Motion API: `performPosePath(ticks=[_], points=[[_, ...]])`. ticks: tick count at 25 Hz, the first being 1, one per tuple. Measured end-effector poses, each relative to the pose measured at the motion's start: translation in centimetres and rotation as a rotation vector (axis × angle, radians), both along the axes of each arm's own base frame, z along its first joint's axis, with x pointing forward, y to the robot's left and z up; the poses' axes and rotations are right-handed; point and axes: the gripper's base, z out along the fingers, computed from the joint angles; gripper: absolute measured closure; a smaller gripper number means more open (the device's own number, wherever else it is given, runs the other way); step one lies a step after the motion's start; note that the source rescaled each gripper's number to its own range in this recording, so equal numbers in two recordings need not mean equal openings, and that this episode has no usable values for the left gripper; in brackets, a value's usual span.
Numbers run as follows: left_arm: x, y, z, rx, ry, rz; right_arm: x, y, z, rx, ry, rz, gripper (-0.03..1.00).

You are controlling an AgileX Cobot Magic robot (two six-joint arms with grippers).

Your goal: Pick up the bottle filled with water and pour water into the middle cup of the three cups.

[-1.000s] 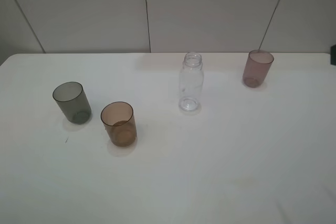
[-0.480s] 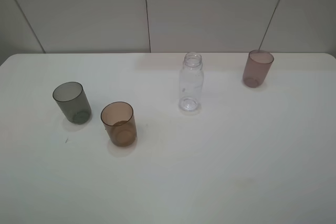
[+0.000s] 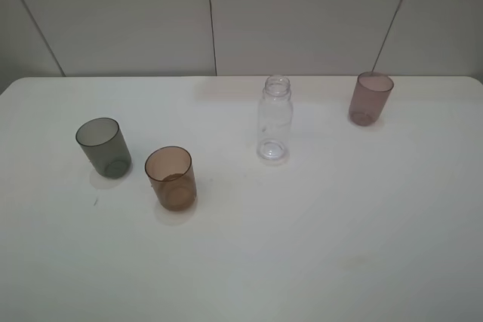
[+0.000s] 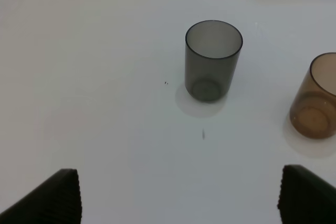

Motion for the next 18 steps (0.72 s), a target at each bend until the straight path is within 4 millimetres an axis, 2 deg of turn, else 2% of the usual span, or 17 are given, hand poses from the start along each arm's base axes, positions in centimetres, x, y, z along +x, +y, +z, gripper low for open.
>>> performPosePath(ticks=[18], points=[[0.00, 0.00, 0.00, 0.000, 0.000, 0.000, 0.01, 0.03, -0.02, 0.000, 0.001, -0.033, -0.03]])
